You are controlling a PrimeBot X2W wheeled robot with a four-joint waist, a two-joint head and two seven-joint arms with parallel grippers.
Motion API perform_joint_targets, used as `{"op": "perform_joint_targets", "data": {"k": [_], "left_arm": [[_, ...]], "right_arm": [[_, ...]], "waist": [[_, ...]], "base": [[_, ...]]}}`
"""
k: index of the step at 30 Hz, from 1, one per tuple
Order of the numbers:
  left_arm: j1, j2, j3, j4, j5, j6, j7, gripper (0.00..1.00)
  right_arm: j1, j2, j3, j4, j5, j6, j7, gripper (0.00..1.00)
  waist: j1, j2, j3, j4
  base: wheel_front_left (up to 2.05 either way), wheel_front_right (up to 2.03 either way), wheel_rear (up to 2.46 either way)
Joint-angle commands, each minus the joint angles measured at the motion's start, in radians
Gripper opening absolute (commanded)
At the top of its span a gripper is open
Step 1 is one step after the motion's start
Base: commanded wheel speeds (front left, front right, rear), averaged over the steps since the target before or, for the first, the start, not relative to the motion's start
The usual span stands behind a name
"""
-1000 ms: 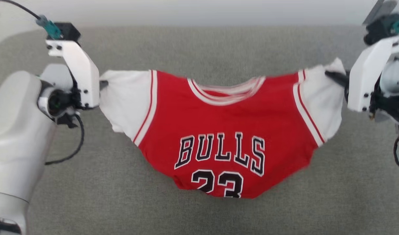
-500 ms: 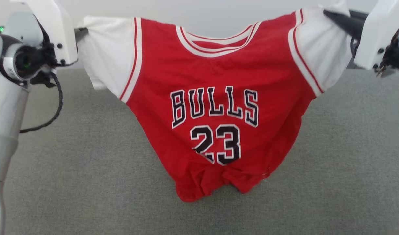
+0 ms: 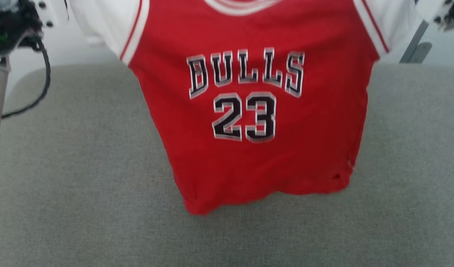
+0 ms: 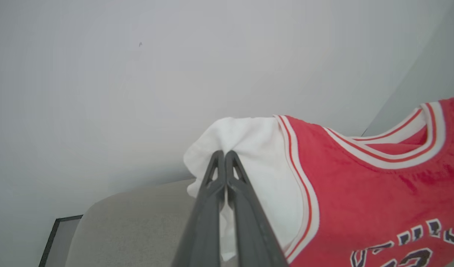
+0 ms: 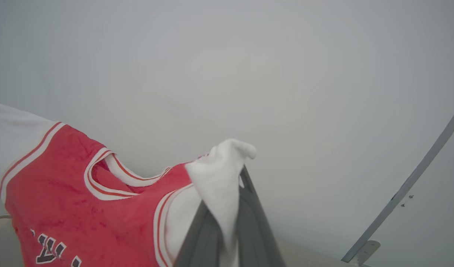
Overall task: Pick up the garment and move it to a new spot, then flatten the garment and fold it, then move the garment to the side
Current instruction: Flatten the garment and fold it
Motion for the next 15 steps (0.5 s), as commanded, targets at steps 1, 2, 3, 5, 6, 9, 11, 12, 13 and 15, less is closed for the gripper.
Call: {"op": "perform_joint_targets", "data": {"k": [1, 2, 3, 5, 6, 9, 11, 12, 13, 15], "left_arm": [[-0.047, -0.005, -0.001, 0.01, 0.031, -0.014, -0.055, 0.0], [-0.063, -0.015, 0.003, 0.025, 0.037, -0.014, -0.081, 0.0], [-0.091, -0.015, 0.0, 0.031, 0.061, -0.02, -0.117, 0.0], [-0.118, -0.02, -0.003, 0.042, 0.073, -0.024, -0.157, 0.0], [-0.14, -0.029, -0.001, 0.059, 0.08, -0.026, -0.185, 0.0], [-0.225, -0.046, -0.005, 0.1, 0.131, -0.034, -0.314, 0.0], [-0.285, -0.048, -0.014, 0.123, 0.178, -0.038, -0.409, 0.0], [-0.311, -0.053, -0.013, 0.137, 0.189, -0.041, -0.457, 0.0], [-0.343, -0.053, -0.017, 0.142, 0.217, -0.043, -0.521, 0.0], [-0.383, -0.064, -0.022, 0.16, 0.24, -0.051, -0.631, 0.0]], "right_arm": [[-0.05, 0.014, 0.009, 0.04, -0.031, 0.0, -0.06, 0.0], [-0.072, 0.02, 0.014, 0.069, -0.052, 0.0, -0.096, 0.0], [-0.103, 0.023, 0.014, 0.092, -0.073, 0.0, -0.138, 0.0], [-0.133, 0.029, 0.014, 0.123, -0.095, 0.0, -0.183, 0.0], [-0.161, 0.037, 0.015, 0.153, -0.119, 0.0, -0.225, 0.0], [-0.254, 0.057, 0.007, 0.24, -0.204, 0.0, -0.381, 0.0], [-0.318, 0.07, -0.001, 0.29, -0.263, 0.0, -0.491, 0.0], [-0.347, 0.075, -0.01, 0.314, -0.296, 0.0, -0.546, 0.0], [-0.38, 0.078, -0.02, 0.334, -0.335, 0.0, -0.61, 0.0], [-0.425, 0.088, -0.033, 0.375, -0.405, 0.0, -0.717, 0.0]], "waist": [[0.0, 0.0, 0.067, -0.008], [0.0, 0.0, 0.086, -0.009], [0.0, 0.0, 0.109, -0.011], [0.0, 0.0, 0.13, -0.01], [0.0, 0.0, 0.152, -0.011], [0.0, 0.0, 0.213, -0.012], [0.0, 0.0, 0.251, -0.014], [0.0, 0.0, 0.268, -0.014], [0.0, 0.0, 0.285, -0.015], [0.0, 0.0, 0.313, -0.014]], "base": [[0.0, 0.0, 0.0], [0.0, 0.0, 0.0], [0.0, 0.0, 0.0], [0.0, 0.0, 0.0], [0.0, 0.0, 0.0], [0.0, 0.0, 0.0], [0.0, 0.0, 0.0], [0.0, 0.0, 0.0], [0.0, 0.0, 0.0], [0.0, 0.0, 0.0]]}}
